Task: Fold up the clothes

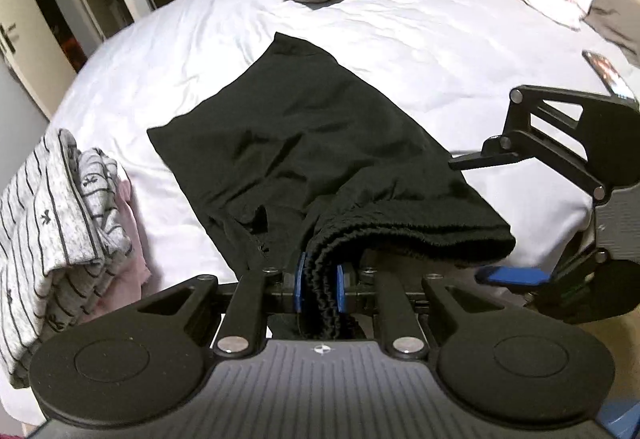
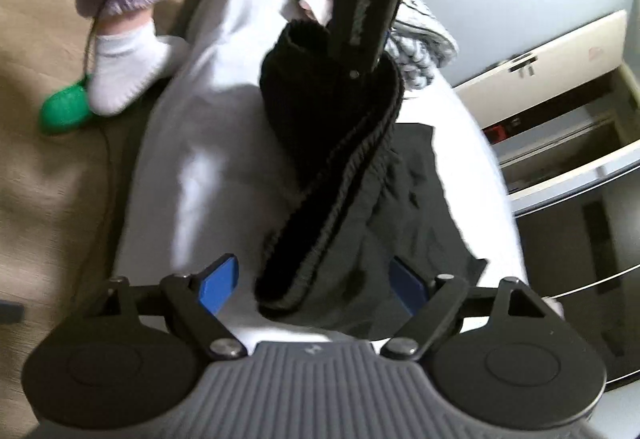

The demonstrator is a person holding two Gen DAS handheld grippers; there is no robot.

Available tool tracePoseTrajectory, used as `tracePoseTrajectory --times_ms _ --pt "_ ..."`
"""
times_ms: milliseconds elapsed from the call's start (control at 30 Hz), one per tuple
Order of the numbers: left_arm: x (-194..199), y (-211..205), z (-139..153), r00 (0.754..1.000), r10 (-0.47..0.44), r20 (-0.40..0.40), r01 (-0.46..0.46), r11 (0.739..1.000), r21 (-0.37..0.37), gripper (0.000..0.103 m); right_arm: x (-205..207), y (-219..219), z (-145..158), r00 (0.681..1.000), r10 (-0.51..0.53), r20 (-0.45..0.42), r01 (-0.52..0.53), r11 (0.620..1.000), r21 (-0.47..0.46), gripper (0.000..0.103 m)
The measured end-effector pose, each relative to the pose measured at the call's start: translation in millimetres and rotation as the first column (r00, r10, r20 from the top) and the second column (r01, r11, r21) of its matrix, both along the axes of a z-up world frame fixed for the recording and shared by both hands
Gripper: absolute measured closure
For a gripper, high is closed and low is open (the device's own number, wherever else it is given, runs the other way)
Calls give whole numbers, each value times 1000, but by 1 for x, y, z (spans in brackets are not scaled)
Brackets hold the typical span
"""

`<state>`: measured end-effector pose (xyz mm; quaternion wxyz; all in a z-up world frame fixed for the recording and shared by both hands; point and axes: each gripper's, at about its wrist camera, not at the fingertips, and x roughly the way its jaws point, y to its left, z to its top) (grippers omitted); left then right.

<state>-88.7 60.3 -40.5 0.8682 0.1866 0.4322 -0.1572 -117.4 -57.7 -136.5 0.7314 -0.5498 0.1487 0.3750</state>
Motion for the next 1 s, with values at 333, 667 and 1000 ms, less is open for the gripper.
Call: tracePoseTrajectory --times_ms 333,667,1000 --pt "4 2 2 997 -70 -13 70 997 20 91 21 -25 31 993 -107 -59 112 988 107 81" --pt "-35 -11 32 967 -255 -19 256 963 81 91 2 -55 81 973 -123 -195 166 960 225 85" --pt "-74 -24 51 911 -401 -99 411 904 118 92 -40 -77 108 928 -119 -354 215 945 247 85"
